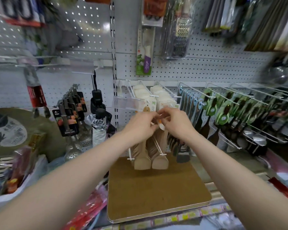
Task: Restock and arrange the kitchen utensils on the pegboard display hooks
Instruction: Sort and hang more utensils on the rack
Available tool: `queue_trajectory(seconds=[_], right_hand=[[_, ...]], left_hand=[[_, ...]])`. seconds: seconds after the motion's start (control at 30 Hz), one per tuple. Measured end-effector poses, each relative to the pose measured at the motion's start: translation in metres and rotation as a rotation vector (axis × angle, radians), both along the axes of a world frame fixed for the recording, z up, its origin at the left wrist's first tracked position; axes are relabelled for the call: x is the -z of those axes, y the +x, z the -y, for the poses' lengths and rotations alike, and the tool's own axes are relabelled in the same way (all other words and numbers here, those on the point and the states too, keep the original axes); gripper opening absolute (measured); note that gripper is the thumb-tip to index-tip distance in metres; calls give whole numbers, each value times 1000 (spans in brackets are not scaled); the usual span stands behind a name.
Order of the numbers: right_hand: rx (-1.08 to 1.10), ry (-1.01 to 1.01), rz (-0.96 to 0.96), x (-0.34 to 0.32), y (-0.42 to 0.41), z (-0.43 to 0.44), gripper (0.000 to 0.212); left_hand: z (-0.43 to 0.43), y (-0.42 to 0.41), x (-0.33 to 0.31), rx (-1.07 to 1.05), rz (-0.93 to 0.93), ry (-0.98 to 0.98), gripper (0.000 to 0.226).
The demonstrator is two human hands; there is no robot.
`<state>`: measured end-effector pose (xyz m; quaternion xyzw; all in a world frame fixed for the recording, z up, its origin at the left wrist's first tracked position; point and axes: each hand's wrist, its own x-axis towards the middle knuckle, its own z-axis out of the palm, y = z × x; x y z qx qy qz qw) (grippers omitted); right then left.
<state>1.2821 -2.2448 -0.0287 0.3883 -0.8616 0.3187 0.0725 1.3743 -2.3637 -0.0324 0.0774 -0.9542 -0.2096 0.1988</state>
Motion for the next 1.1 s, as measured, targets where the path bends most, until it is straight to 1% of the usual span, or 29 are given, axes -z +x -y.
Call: queue_trajectory(seconds=[0.2, 0.33, 0.43, 0.53, 0.7, 0.83, 0.93, 1.1], right_hand=[[6, -3, -65, -43, -6, -8, 32], [-7, 65, -157, -69, -20, -3, 32], [-27, 99, -207, -87, -35, 6, 32], [-50, 138, -243, -99, -56, 19, 32], [-108, 226, -221, -110, -100, 46, 33], [-180, 285, -219, -118, -136, 71, 35], [-235, 319, -228, -122, -166, 92, 36], [-303, 354, -215, -119, -197, 124, 34]], left_hand=[[6, 5, -52, -32, -137, -38, 24], [22, 1, -74, -45, -193, -62, 22], [38, -9, -87, -88, -200, -91, 20], [55, -26, -96, -140, -177, -120, 21], [83, -64, -106, -224, -93, -130, 23], [102, -97, -108, -286, -26, -94, 25], [115, -124, -109, -350, 15, -119, 27], [136, -156, -106, -397, 56, -150, 27]])
